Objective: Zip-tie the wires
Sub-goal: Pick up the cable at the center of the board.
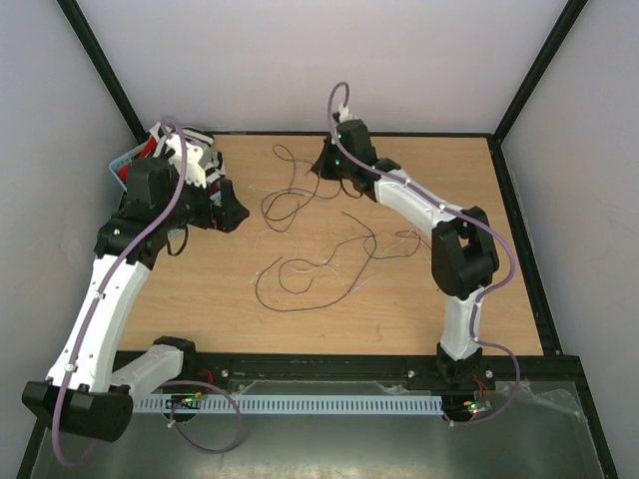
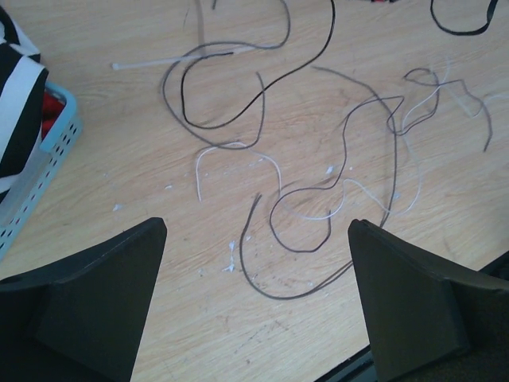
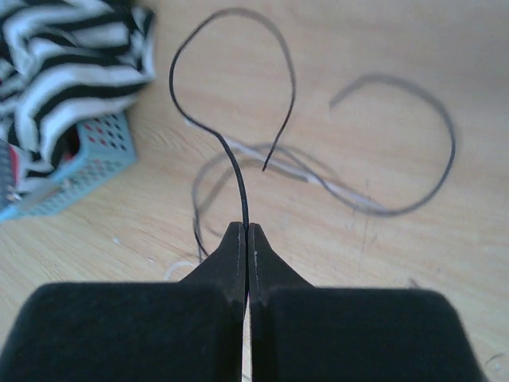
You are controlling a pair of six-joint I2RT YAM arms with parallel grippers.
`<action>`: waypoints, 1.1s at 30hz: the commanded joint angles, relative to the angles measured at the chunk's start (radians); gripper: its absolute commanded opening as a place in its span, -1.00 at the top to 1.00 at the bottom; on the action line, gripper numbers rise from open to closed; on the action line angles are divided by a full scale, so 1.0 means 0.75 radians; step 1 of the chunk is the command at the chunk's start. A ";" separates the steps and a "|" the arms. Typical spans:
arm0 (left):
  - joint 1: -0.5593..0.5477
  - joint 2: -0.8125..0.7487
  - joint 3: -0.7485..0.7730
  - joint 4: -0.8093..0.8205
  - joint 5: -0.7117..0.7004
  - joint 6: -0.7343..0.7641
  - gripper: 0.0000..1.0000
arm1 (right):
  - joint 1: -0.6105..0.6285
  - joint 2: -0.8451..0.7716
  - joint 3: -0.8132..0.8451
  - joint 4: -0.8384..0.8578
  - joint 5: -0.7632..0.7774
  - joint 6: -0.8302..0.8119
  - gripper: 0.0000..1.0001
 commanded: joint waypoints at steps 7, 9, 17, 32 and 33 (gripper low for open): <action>0.219 0.123 0.108 0.448 0.332 -0.261 -0.98 | -0.006 -0.113 0.443 -0.033 0.110 -0.317 1.00; 0.263 0.157 0.122 0.526 0.397 -0.335 -0.98 | -0.019 -0.091 0.553 -0.042 0.108 -0.347 1.00; 0.276 0.237 0.108 0.761 0.456 -0.365 -0.98 | -0.077 -0.108 0.871 -0.122 -0.017 -0.416 1.00; 0.148 0.224 0.042 1.179 0.469 -0.507 -0.98 | -0.124 -0.616 0.504 -0.201 -0.445 -0.350 1.00; 0.126 0.223 0.035 1.181 0.466 -0.498 -0.98 | -0.124 -0.655 0.476 -0.200 -0.467 -0.330 1.00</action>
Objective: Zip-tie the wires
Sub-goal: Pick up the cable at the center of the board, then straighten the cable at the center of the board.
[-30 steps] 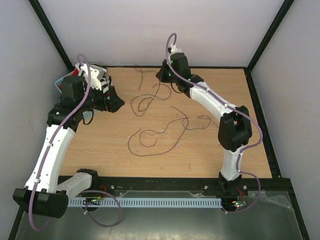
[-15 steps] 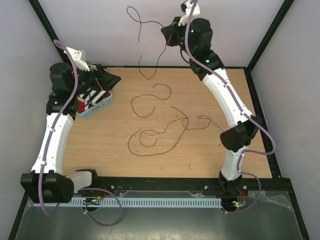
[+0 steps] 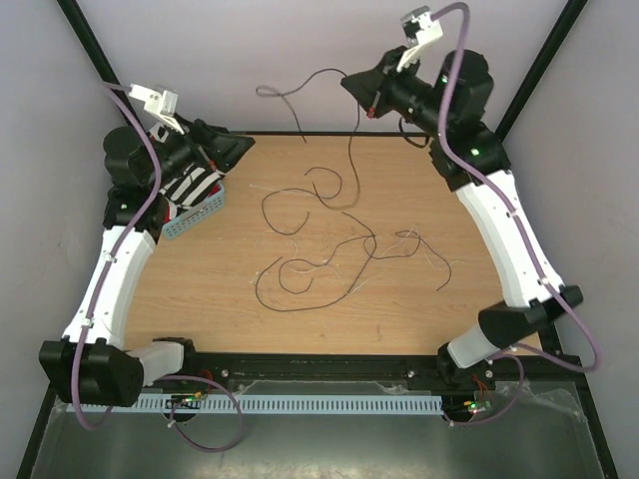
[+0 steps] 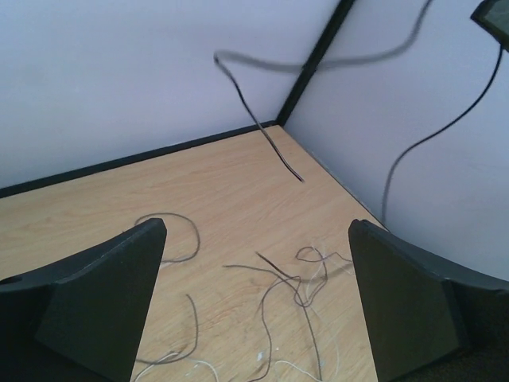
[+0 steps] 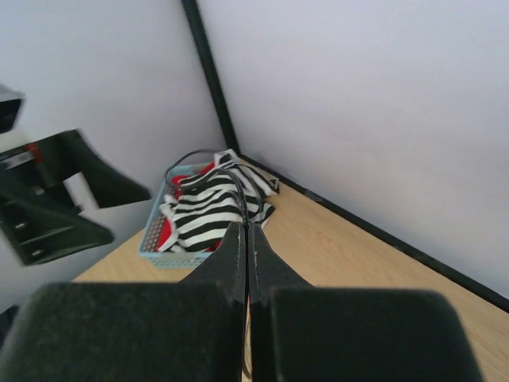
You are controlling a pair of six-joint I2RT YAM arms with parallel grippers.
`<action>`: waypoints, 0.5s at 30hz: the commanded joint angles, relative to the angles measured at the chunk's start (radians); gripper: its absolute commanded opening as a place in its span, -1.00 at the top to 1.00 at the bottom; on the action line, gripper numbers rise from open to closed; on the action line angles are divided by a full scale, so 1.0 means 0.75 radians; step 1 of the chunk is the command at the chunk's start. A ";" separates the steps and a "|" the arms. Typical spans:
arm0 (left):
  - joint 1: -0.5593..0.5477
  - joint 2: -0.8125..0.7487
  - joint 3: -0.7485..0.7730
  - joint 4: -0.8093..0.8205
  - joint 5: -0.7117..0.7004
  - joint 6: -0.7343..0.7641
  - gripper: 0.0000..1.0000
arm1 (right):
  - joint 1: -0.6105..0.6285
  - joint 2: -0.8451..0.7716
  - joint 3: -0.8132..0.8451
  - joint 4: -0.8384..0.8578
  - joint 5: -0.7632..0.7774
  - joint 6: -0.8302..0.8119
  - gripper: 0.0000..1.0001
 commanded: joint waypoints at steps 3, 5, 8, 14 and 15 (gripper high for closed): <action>-0.128 -0.035 -0.044 0.132 -0.001 0.039 -0.98 | 0.007 -0.254 -0.161 0.009 -0.188 0.120 1.00; -0.177 -0.046 -0.075 0.153 -0.039 0.039 -0.98 | 0.006 -0.307 -0.198 0.015 -0.224 0.163 1.00; -0.242 -0.064 -0.114 0.225 -0.122 0.041 -0.98 | 0.007 -0.366 -0.254 0.045 -0.320 0.232 1.00; -0.332 -0.056 -0.141 0.424 -0.210 0.018 -0.98 | 0.007 -0.449 -0.389 0.136 -0.433 0.310 1.00; -0.340 -0.053 -0.142 0.448 -0.214 0.016 -0.98 | 0.007 -0.457 -0.400 0.136 -0.433 0.308 1.00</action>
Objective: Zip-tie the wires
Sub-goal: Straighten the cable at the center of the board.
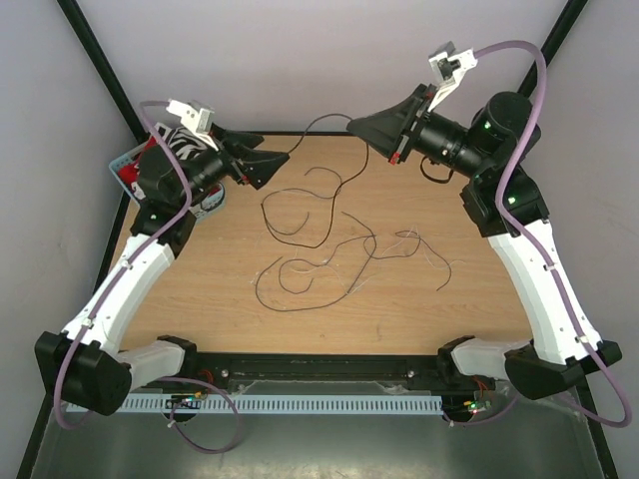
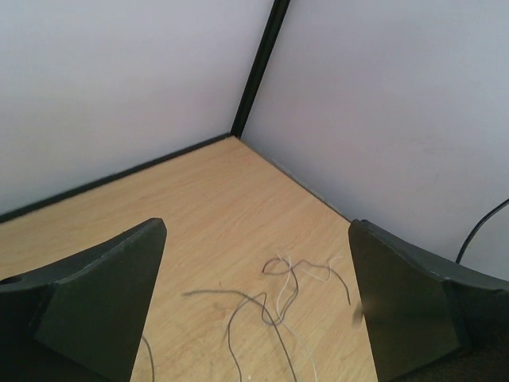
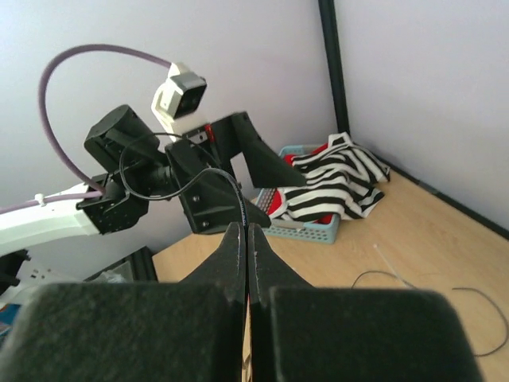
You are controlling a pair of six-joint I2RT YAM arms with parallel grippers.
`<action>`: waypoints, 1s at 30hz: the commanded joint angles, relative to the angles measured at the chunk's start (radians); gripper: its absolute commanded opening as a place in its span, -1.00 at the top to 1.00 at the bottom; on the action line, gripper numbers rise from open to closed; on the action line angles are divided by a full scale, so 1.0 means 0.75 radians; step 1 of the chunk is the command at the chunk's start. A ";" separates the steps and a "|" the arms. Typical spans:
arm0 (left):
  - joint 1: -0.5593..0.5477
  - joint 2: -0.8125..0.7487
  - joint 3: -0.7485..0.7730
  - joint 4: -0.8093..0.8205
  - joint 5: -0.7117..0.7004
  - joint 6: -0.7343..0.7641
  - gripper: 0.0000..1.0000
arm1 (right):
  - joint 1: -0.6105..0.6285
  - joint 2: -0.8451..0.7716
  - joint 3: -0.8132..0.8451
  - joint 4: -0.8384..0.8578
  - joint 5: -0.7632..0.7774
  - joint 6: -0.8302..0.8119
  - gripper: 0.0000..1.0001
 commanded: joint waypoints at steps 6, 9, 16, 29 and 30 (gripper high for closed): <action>-0.042 -0.033 -0.009 0.322 -0.022 -0.007 -0.80 | 0.004 -0.055 -0.106 0.077 -0.052 0.054 1.00; -0.041 -0.058 -0.031 0.325 -0.014 0.006 -0.51 | 0.004 -0.066 -0.123 0.078 -0.022 0.047 1.00; -0.040 -0.083 -0.101 0.319 -0.007 0.024 0.55 | 0.002 -0.075 -0.136 0.076 0.115 0.046 1.00; 0.036 0.010 0.082 -0.491 0.365 0.121 1.00 | -0.022 0.065 -0.207 -0.036 0.235 -0.218 1.00; 0.036 0.016 0.110 -0.545 0.383 0.120 1.00 | -0.023 0.083 -0.232 -0.031 0.184 -0.234 1.00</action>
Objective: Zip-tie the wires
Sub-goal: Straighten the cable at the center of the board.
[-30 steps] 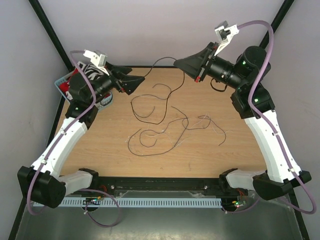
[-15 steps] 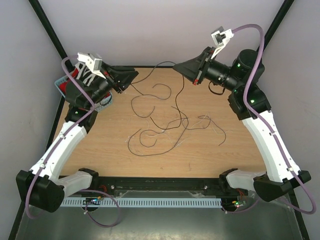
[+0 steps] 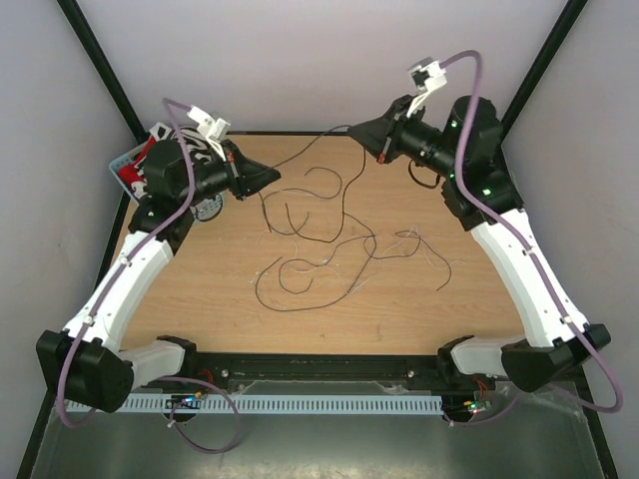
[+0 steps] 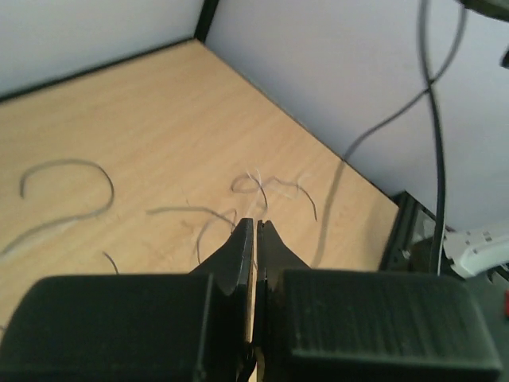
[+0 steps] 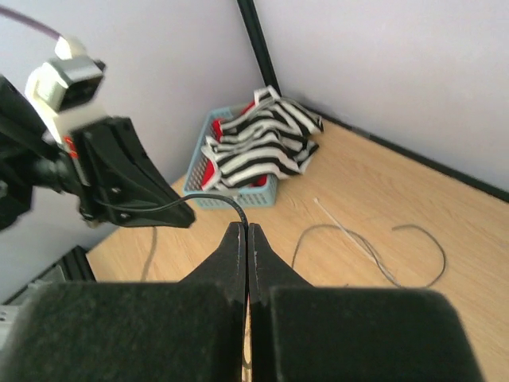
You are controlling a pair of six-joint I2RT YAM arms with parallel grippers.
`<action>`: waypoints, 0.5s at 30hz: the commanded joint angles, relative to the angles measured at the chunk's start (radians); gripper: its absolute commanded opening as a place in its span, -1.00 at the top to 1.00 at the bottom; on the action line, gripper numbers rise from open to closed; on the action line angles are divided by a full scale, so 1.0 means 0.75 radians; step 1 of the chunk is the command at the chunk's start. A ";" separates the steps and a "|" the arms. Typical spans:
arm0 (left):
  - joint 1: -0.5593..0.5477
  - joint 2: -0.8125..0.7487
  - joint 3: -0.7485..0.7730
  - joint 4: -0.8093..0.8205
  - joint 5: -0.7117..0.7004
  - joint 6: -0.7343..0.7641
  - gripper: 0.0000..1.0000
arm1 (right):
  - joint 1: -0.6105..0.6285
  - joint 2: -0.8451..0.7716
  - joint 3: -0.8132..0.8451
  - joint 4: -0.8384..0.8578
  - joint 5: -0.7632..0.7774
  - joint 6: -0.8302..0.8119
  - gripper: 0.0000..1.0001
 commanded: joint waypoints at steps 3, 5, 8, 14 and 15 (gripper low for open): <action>0.011 0.026 0.215 -0.441 0.189 0.007 1.00 | -0.017 0.096 -0.163 0.072 -0.200 -0.130 0.99; 0.010 0.038 0.288 -0.467 0.205 -0.092 1.00 | -0.016 0.102 -0.244 0.173 -0.269 -0.082 0.94; 0.011 0.052 0.389 -0.471 0.188 -0.301 1.00 | -0.016 0.091 -0.378 0.419 -0.365 0.053 0.83; 0.011 0.066 0.565 -0.465 0.120 -0.465 1.00 | -0.016 0.091 -0.488 0.623 -0.444 0.218 0.09; 0.011 0.069 0.595 -0.464 0.107 -0.480 1.00 | -0.017 0.083 -0.500 0.624 -0.441 0.208 -0.09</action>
